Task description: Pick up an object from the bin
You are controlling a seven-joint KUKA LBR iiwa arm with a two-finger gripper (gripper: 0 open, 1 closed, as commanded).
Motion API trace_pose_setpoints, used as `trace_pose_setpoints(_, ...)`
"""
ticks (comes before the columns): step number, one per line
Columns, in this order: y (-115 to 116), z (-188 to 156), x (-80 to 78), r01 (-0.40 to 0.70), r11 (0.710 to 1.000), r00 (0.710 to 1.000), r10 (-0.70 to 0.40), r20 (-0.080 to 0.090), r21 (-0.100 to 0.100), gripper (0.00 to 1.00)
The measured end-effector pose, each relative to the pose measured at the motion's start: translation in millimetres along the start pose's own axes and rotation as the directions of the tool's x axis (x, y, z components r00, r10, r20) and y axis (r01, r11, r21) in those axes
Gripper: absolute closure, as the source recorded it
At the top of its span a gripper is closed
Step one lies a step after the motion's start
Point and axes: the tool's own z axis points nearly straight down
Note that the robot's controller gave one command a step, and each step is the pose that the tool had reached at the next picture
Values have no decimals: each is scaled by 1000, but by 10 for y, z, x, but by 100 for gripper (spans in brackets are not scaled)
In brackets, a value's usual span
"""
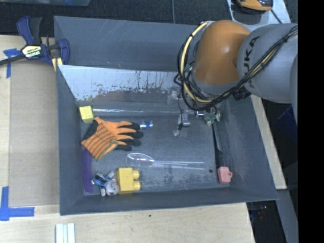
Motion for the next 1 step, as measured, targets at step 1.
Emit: trace_pose_setpoints(1, 3, -44, -20, 0, 1000, 1000, 0, 8, 0, 0)
